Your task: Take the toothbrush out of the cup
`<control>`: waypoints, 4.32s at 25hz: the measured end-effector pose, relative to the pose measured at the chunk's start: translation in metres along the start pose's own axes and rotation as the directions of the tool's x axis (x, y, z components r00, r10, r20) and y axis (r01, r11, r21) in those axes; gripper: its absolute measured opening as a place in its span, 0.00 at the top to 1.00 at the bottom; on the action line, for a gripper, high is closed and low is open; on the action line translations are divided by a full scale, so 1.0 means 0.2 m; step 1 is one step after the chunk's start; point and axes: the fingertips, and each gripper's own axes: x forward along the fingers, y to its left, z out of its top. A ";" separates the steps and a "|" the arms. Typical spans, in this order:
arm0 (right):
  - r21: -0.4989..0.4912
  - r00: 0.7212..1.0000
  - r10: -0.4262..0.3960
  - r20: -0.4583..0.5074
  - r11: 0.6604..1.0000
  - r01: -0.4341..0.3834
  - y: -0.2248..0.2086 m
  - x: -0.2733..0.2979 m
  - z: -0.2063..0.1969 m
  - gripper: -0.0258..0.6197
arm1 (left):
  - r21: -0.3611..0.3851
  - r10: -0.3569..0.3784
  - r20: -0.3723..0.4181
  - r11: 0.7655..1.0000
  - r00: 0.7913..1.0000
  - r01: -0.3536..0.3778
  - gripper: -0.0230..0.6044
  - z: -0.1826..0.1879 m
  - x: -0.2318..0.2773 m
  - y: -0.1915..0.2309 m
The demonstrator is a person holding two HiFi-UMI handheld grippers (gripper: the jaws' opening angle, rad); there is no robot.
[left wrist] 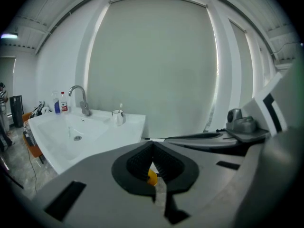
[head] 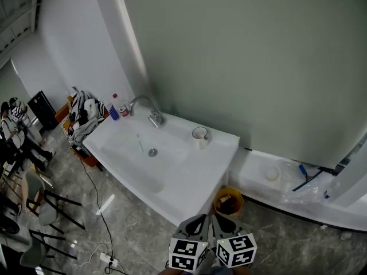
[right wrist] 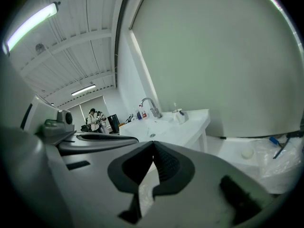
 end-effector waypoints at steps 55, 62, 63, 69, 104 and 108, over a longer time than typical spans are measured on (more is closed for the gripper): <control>-0.107 0.991 -0.130 -0.034 0.986 0.126 -0.05 0.77 0.38 0.94 | -0.103 -0.117 0.104 0.986 0.988 0.128 0.95 0.32 0.47 0.71; -0.133 0.995 -0.075 -0.062 0.989 0.066 -0.16 0.83 0.42 0.94 | -0.125 -0.074 0.119 0.988 0.990 0.089 0.95 0.38 0.59 0.70; -0.136 0.995 -0.066 -0.068 0.989 0.056 -0.18 0.83 0.43 0.94 | -0.128 -0.067 0.120 0.988 0.991 0.082 0.95 0.39 0.61 0.70; -0.148 0.996 -0.015 -0.090 0.989 0.002 -0.26 0.84 0.47 0.94 | -0.131 -0.008 0.115 0.991 0.993 0.023 0.95 0.46 0.70 0.67; -0.140 0.989 0.136 -0.063 0.980 -0.143 -0.71 1.16 0.68 0.94 | -0.057 0.205 0.097 0.978 0.974 -0.200 0.79 0.63 1.25 0.80; -0.151 0.988 0.139 -0.063 0.978 -0.147 -0.75 1.17 0.71 0.94 | -0.057 0.221 0.102 0.975 0.970 -0.216 0.77 0.64 1.30 0.81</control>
